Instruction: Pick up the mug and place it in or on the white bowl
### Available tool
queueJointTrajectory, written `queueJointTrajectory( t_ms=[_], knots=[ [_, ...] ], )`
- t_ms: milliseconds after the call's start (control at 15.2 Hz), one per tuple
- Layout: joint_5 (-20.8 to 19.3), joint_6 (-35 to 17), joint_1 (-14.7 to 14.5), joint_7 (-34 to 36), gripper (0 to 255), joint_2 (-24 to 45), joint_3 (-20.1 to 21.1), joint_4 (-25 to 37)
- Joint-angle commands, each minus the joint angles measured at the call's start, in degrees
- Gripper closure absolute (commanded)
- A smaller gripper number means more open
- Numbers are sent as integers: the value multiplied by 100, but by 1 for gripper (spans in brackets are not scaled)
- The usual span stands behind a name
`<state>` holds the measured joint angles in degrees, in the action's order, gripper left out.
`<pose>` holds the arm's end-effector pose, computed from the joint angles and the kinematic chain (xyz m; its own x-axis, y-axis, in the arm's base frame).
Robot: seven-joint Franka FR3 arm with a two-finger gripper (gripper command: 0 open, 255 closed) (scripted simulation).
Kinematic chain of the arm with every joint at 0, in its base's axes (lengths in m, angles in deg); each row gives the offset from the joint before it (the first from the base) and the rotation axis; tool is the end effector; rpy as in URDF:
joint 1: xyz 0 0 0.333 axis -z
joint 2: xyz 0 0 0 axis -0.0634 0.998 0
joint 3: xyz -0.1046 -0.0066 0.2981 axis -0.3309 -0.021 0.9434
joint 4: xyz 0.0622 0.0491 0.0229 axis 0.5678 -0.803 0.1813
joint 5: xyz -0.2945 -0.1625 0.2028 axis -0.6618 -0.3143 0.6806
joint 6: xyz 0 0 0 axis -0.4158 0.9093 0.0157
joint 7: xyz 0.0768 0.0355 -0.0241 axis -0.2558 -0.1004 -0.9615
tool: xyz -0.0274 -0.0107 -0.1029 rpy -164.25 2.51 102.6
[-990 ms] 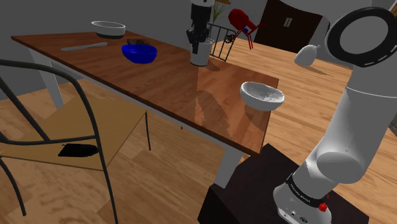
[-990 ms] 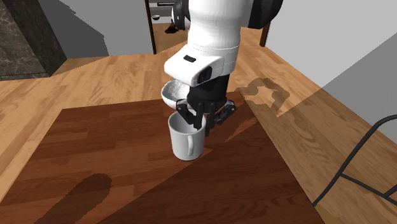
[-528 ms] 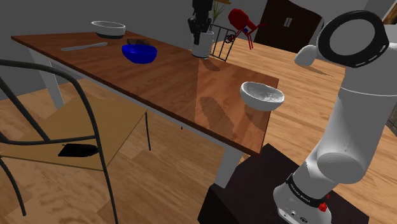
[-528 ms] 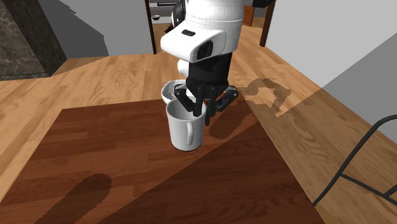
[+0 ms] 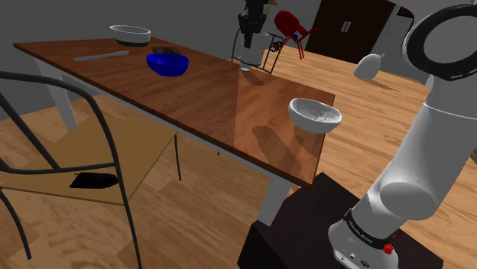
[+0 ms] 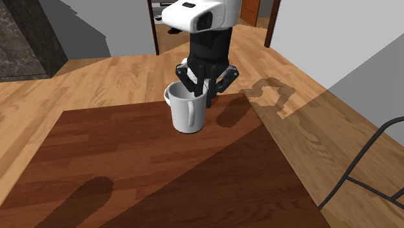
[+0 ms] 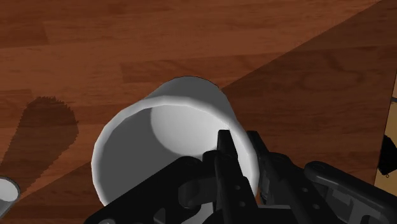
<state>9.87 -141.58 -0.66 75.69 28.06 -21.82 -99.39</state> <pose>0.5610 0.1319 0.6869 0.9603 0.2790 0.0059 0.2780 -0.9582 0.0677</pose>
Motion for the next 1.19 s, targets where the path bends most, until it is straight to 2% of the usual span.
queueJointTrajectory(
  t_ms=[0, 528, 1122],
  knots=[
    [117, -167, 93, -77, 255, -570, -32, -713],
    [423, -309, 246, -458, 255, -2516, -287, -2753],
    [475, 127, 248, -866, 255, -4396, -638, -4177]
  ],
)
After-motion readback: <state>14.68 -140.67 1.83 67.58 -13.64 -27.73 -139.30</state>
